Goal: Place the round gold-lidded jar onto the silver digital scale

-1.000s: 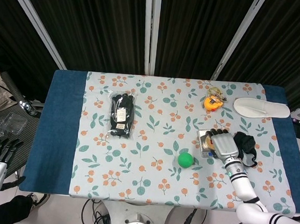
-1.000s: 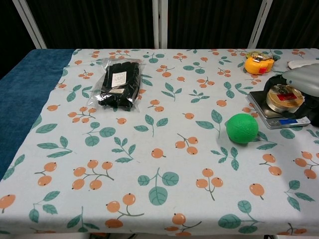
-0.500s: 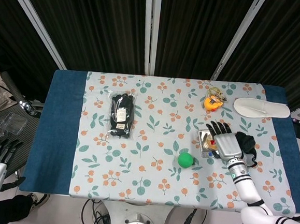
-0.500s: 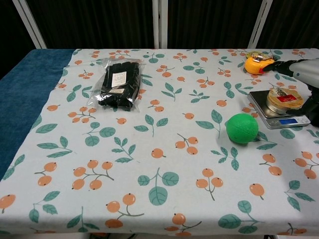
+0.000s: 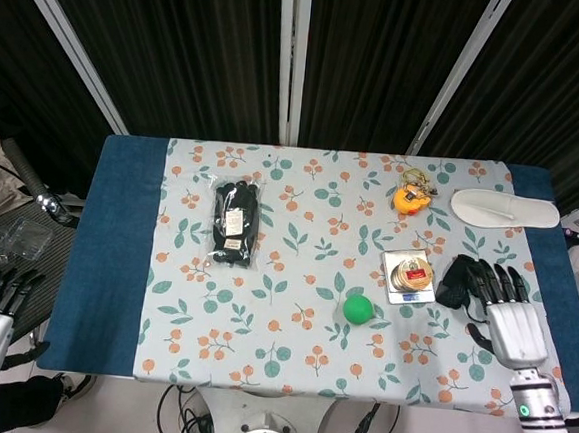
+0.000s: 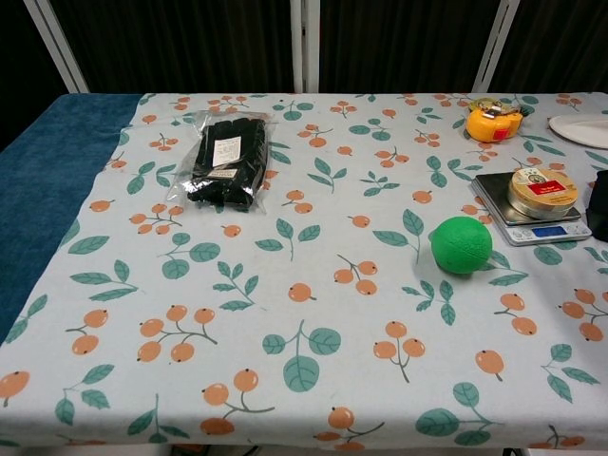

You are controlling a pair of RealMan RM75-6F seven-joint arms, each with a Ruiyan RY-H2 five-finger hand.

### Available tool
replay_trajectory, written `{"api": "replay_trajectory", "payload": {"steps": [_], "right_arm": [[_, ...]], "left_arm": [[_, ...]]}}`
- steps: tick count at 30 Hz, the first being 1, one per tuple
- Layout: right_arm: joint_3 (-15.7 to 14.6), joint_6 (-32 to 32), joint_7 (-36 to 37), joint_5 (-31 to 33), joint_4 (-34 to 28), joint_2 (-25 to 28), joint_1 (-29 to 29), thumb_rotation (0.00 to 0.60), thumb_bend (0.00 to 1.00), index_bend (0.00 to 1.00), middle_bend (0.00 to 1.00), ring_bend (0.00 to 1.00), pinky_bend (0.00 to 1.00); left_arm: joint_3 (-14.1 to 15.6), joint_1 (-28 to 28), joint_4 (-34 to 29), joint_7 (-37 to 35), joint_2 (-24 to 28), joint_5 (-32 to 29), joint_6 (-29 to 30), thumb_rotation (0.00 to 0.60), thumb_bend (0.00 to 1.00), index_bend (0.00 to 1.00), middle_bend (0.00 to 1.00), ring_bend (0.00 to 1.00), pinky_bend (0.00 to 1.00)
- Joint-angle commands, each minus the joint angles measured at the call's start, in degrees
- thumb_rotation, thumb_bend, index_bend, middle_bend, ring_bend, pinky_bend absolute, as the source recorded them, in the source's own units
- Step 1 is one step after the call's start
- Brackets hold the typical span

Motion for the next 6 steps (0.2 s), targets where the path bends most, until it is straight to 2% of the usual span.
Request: {"api": "replay_trajectory", "payload": {"steps": [1, 6], "right_arm": [[-1.85, 7.53, 3.43, -2.91, 4.76, -1.30, -5.88, 0.600, 0.13, 0.00, 0.00, 0.00, 0.00], [-1.50, 10.55, 6.48, -3.62, 9.45, -3.95, -8.48, 0.600, 0.13, 0.00, 0.00, 0.00, 0.00]], "left_arm": [[-0.06, -0.08, -0.03, 0.00, 0.00, -0.03, -0.07, 0.600, 0.05, 0.11, 0.08, 0.00, 0.03], [-0.21, -0.35, 0.12, -0.05, -0.58, -0.09, -0.39, 0.600, 0.05, 0.11, 0.09, 0.00, 0.03]]}}
